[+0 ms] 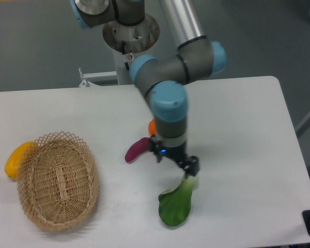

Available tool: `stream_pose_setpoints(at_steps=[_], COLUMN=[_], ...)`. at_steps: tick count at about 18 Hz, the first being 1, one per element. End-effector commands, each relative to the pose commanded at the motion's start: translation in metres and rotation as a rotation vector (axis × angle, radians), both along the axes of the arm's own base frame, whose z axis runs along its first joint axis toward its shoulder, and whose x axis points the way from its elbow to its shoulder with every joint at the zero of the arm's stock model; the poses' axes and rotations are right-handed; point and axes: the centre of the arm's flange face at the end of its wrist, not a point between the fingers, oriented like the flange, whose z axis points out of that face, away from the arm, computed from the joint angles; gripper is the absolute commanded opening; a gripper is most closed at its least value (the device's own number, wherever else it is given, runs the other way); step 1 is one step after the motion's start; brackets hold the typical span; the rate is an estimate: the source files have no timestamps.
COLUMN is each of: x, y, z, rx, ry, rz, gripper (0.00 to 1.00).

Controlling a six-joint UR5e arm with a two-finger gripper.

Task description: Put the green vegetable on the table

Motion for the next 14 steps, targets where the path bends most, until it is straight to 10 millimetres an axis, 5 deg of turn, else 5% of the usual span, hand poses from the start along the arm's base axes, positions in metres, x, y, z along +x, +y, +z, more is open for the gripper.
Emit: stream_pose_setpoints(at_steps=[9,14], x=[-0.101,-0.127], y=[-0.086,-0.117], z=[0.017,0.008], rx=[-0.068,-0.09], ry=[-0.043,-0.043], rz=[-0.049,-0.107], gripper=[1.0,1.0])
